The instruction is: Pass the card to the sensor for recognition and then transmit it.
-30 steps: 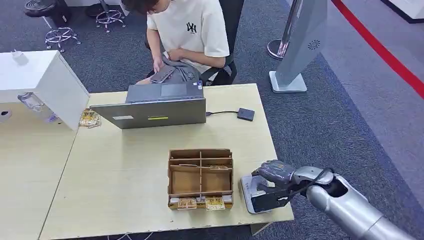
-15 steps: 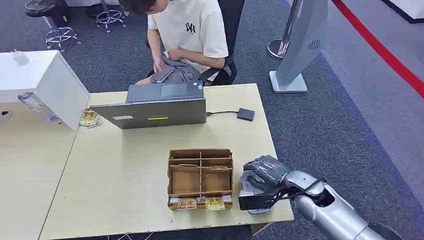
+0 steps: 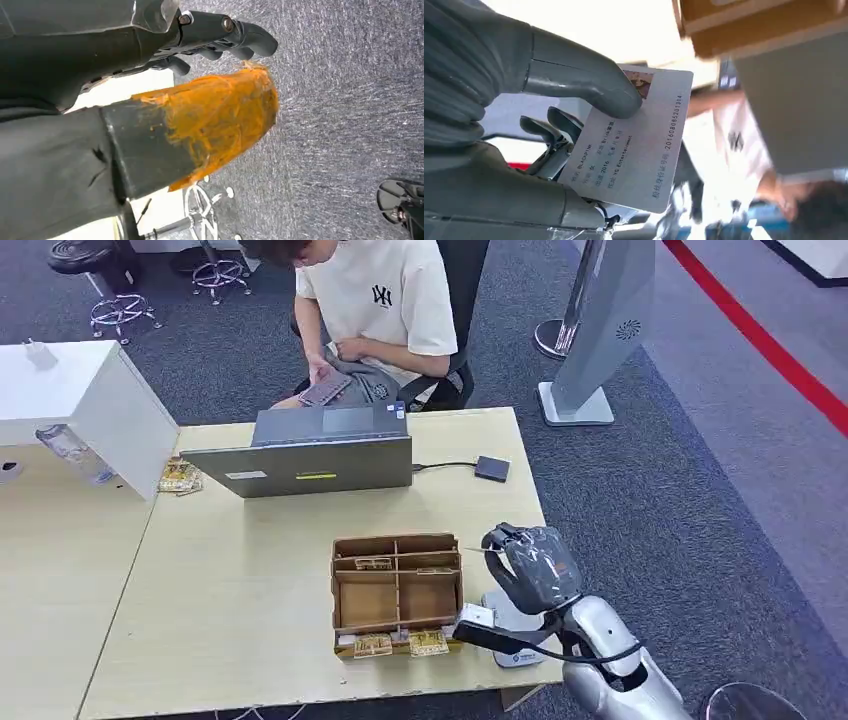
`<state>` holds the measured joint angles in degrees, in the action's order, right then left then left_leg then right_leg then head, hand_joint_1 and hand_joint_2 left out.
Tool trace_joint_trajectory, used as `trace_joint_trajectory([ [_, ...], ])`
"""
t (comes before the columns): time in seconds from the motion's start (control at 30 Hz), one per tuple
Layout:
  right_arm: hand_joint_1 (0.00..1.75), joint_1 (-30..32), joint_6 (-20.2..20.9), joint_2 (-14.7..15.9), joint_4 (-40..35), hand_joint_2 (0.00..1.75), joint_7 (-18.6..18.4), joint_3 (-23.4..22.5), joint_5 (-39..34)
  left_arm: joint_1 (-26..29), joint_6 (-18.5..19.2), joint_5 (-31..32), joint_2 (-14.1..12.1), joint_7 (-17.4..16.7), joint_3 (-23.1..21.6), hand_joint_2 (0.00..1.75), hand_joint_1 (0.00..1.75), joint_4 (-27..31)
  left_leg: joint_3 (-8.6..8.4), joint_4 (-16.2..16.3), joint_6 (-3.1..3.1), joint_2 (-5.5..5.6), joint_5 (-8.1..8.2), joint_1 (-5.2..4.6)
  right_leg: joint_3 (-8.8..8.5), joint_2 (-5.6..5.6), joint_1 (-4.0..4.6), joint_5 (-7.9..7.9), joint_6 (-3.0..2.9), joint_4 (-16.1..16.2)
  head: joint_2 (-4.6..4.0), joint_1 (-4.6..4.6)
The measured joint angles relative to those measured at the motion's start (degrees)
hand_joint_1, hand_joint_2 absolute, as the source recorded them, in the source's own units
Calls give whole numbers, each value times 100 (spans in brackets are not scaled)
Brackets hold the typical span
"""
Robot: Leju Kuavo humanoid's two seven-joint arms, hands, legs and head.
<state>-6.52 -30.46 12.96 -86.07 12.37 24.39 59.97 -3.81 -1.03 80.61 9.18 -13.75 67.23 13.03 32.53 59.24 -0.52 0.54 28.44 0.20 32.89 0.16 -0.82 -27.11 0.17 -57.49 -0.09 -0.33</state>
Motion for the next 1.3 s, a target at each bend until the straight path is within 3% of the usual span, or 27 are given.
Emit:
trace_joint_trajectory([
  [0.33, 175, 170, -839, -406, -408, 175, -88, -388, 765, -2, 26, 120, -2, 52, -2, 0, 0, 0, -2, 0, 0, -2, 0, 0, 0, 2, 0, 0, 0, 0, 0, 0],
  [0.67, 175, 22, -912, -1082, -725, 175, 544, -524, 1041, -11, 122, 396, -22, 127, -120, 0, 0, 0, -2, -1, 0, -4, -2, 2, 0, 4, 1, 0, 0, -1, 0, -2],
  [0.83, 175, -464, -910, -1370, -614, 175, 577, -439, 1189, -24, 221, 536, -66, 175, -238, 0, 0, 0, -2, -1, 2, -7, -4, 2, -1, 6, 1, 2, -2, -2, 0, 2],
  [1.3, 175, -2473, -912, -1910, 1217, 175, -262, 328, 1814, -64, 409, 914, -205, 317, -704, 0, 0, 0, -2, -1, 3, -6, -8, 2, -1, 7, 1, 3, -3, -5, 0, 2],
])
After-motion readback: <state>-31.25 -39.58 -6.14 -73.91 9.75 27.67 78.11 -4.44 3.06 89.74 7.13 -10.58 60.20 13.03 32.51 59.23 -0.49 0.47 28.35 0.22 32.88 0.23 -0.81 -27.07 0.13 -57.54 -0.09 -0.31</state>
